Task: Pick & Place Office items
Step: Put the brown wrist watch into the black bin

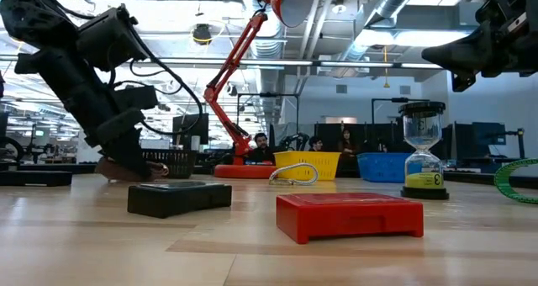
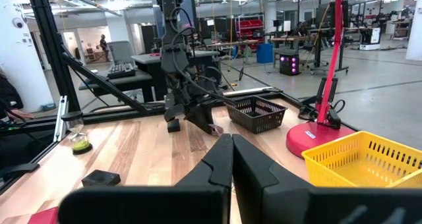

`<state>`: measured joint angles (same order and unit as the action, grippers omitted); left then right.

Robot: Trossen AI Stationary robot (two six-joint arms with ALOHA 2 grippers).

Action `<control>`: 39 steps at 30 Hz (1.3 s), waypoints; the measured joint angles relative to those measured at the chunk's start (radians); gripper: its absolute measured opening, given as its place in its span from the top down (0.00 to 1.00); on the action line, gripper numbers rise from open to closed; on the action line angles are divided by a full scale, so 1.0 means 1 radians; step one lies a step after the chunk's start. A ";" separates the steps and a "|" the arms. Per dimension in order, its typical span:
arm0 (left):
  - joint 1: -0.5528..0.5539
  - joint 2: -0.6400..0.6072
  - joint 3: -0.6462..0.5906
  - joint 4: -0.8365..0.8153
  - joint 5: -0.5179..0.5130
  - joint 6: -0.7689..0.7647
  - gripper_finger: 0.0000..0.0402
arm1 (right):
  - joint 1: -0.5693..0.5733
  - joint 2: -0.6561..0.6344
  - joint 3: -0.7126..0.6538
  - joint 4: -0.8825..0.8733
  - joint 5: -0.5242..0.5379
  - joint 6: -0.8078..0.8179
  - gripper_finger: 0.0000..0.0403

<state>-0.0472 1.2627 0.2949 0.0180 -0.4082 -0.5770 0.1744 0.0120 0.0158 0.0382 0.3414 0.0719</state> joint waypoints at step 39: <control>0.438 -0.142 0.001 0.165 -0.107 0.544 0.91 | 0.000 0.000 0.000 0.000 0.000 0.000 1.00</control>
<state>0.3910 1.1202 0.2958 0.1832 -0.5151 -0.0334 0.1741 0.0120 0.0158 0.0383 0.3416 0.0718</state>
